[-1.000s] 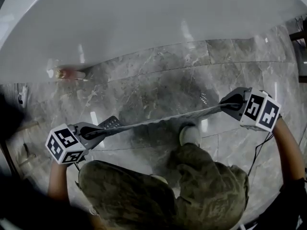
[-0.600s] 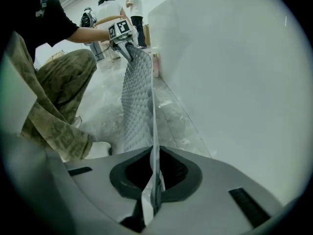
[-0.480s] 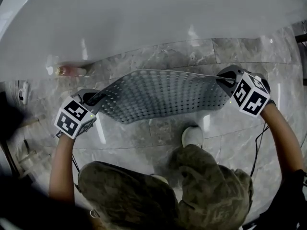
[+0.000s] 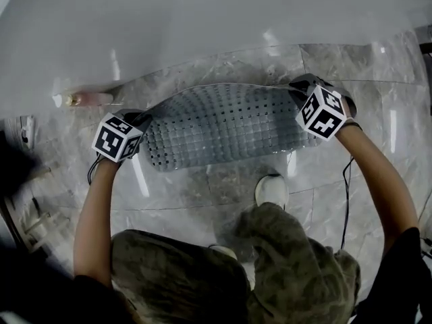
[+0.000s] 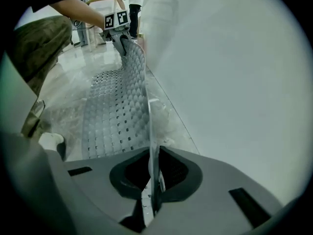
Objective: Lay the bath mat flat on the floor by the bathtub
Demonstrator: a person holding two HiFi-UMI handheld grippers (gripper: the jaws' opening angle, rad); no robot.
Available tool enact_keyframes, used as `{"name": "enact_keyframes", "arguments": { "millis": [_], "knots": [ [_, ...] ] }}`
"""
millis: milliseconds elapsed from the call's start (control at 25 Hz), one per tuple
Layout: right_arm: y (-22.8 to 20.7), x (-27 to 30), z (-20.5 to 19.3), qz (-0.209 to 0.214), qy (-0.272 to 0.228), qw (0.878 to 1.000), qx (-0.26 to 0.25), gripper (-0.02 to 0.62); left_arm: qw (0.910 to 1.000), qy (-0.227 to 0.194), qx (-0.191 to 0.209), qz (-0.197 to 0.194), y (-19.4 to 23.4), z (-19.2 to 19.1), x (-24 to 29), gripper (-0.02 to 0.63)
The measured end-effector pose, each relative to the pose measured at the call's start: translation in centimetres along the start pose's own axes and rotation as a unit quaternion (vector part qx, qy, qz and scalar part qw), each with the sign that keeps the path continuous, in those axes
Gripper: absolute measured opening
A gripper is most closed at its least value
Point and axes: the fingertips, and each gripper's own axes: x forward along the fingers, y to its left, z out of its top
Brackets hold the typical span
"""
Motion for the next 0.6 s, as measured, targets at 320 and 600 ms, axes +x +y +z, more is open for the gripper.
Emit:
{"name": "enact_keyframes", "arguments": {
  "millis": [320, 600],
  "knots": [
    [-1.2, 5.1, -1.1, 0.002, 0.002, 1.0, 0.023, 0.025, 0.9965, 0.065, -0.046, -0.025, 0.3, -1.0, 3.5, 0.032],
    [0.3, 7.6, -2.1, 0.071, 0.056, 0.995, 0.045, 0.025, 0.9833, 0.149, -0.066, -0.081, -0.2, -2.5, 5.3, 0.032]
  ]
}}
